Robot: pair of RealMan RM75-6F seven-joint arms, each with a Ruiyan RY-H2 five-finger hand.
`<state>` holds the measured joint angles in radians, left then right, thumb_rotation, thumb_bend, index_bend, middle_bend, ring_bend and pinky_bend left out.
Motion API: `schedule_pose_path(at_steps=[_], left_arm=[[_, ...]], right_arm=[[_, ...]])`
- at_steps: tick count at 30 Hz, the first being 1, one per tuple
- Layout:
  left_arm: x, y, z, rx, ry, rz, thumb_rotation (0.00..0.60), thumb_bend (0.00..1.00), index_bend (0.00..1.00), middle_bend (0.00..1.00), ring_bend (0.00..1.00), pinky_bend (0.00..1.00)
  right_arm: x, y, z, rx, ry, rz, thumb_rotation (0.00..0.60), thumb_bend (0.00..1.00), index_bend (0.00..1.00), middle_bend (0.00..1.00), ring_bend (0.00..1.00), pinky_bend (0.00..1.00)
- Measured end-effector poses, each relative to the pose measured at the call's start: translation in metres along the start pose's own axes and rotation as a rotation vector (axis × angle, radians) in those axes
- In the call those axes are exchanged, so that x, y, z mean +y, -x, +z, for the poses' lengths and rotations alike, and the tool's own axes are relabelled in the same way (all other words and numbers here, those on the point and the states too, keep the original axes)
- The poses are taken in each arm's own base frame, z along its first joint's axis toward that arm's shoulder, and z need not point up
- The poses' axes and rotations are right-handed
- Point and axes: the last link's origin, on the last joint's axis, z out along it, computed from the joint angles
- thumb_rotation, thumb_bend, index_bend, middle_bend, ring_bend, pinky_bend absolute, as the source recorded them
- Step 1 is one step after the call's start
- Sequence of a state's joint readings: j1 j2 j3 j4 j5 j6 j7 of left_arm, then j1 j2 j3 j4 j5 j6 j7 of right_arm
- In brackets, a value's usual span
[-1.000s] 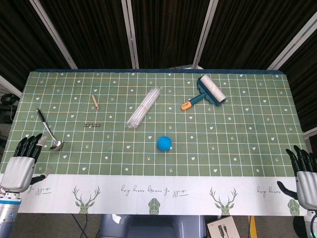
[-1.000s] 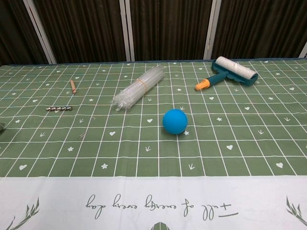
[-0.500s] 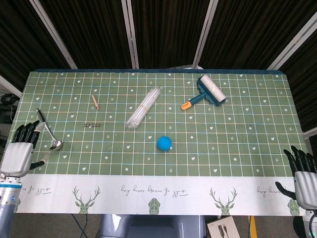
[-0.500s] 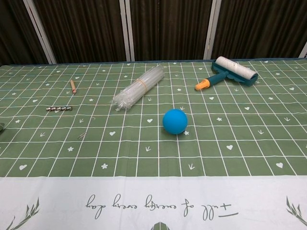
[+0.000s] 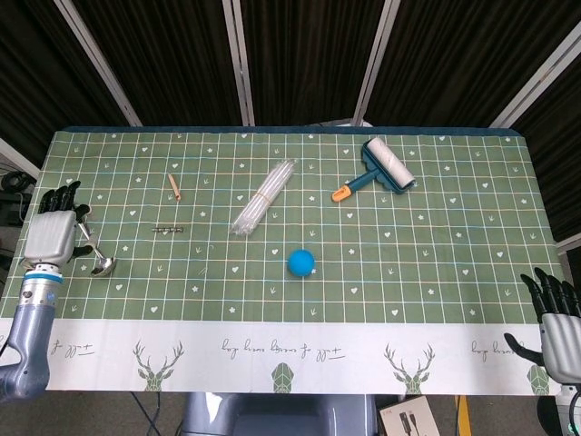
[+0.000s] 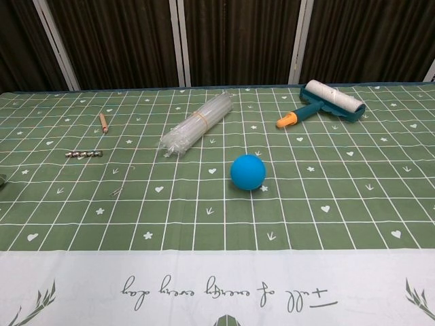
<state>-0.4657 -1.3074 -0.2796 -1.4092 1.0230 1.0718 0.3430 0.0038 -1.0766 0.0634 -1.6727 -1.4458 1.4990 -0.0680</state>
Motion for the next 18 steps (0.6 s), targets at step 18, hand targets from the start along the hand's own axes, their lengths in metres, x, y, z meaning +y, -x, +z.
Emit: schedule_pose_path(at_steps=[18], left_arm=[[0.040,0.047,0.050,-0.107,0.045,0.120,0.600,0.30,0.48,0.00,0.00,0.00]], right_arm=[[0.002,0.000,0.002,-0.006,0.015,0.023,0.600,0.10,0.07,0.00,0.00,0.04]])
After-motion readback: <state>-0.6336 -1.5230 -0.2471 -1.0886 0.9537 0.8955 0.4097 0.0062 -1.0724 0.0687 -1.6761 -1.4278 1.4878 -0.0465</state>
